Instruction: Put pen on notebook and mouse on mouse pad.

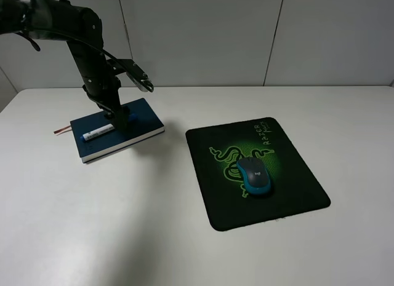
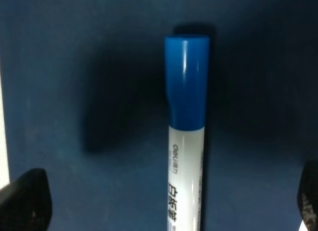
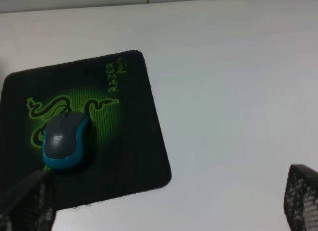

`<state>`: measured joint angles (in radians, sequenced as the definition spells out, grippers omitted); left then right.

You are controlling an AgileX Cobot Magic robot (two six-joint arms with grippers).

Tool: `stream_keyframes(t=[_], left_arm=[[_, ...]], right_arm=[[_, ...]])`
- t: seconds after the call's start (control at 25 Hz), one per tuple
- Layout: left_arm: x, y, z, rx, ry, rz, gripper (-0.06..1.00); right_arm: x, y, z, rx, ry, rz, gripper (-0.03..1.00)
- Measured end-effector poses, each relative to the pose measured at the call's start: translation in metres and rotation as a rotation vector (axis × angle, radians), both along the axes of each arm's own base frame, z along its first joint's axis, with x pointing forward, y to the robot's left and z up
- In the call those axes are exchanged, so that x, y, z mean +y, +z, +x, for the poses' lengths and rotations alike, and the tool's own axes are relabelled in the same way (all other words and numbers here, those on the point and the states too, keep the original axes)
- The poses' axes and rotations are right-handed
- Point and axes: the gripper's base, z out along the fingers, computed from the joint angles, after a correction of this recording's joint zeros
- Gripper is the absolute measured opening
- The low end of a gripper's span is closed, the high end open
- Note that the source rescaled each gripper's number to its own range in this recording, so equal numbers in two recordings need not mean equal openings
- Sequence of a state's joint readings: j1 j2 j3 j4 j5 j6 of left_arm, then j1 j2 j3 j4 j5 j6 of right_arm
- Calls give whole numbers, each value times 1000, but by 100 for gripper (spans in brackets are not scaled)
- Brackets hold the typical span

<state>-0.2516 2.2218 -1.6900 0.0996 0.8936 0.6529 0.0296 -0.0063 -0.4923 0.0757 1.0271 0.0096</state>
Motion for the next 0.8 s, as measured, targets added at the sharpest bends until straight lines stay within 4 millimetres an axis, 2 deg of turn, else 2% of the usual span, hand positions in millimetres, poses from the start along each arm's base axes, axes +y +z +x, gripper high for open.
stream_keyframes(t=[0.28, 0.52, 0.64, 0.8], left_arm=[[0, 6, -1, 34, 25, 10, 100], [1, 31, -2, 116, 126, 35, 100], [0, 45, 3, 75, 178, 21, 100], [-1, 67, 0, 30, 236, -21, 100]], right_arm=[[0, 0, 0, 0, 0, 0, 100], [0, 0, 0, 0, 0, 0, 100], [0, 0, 0, 0, 0, 0, 100], [0, 0, 0, 0, 0, 0, 100]])
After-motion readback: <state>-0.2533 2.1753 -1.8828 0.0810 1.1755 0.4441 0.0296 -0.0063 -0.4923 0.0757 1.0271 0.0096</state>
